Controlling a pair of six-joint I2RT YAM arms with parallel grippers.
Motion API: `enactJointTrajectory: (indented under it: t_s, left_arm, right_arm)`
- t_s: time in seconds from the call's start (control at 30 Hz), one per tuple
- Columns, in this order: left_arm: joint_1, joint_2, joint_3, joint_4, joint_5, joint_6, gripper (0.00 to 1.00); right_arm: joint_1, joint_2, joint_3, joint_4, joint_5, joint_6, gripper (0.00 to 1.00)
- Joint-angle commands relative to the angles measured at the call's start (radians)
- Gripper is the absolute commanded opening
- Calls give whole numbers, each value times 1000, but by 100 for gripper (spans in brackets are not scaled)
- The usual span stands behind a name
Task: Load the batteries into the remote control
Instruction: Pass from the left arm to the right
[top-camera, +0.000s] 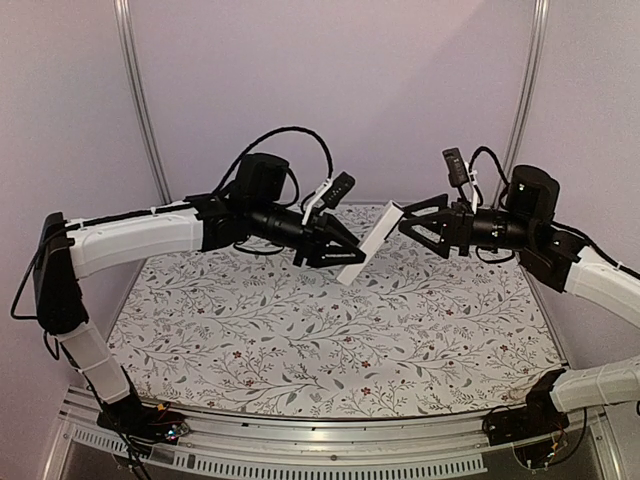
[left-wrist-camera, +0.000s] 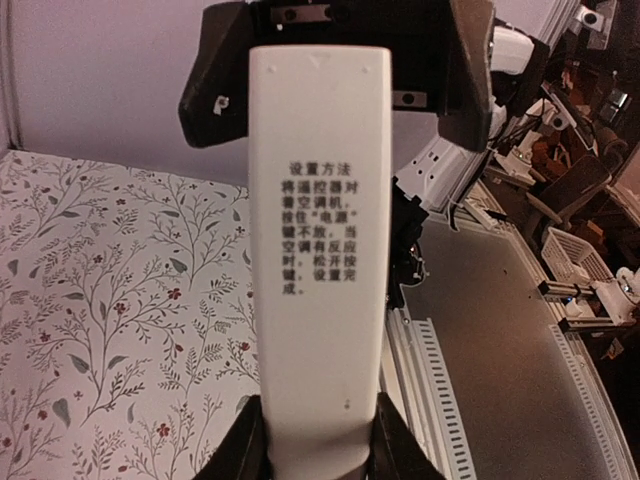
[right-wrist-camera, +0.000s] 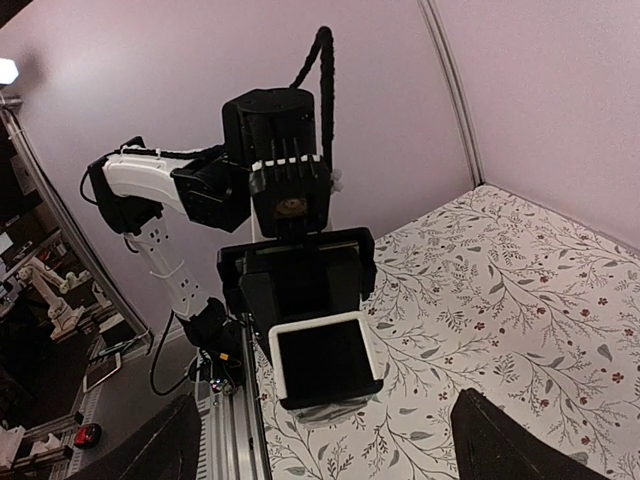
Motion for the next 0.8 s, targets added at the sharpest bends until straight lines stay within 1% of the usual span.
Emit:
enactJointTrajectory:
  t_s: [0.0,0.13,0.27,0.37,0.47,0.57,0.63,0.7,0.77]
  left_arm:
    - [10,-24,-43,187,91,-97,16]
    - [11,-29,-61,199,97,-107,16]
    - [13,-32,-80,216,92,-110,16]
    - [17,-38,-93,234,90,-119,16]
    - [21,-42,-104,255,90,-126,16]
    - [25,-47,-111,270,89,-132,16]
    - [27,-50,-122,292,87,-144,16]
    - [31,-50,-125,300,85,-146,16]
    - [33,-50,-127,301,83,-148,17]
  right_arm:
    - [33,44,54,17,-50,-32,85]
    - [66,87,90,17,-65,-31,73]
    - [89,133,116,17,-85,-29,56]
    - [94,146,124,16,-85,-23,47]
    - [95,158,127,16,-84,-15,41]
    - [94,172,133,17,-90,-5,40]
    - [95,181,137,18,-93,-2,37]
    - [94,185,141,19,-96,0,30]
    - [95,191,152,17,-97,3,21]
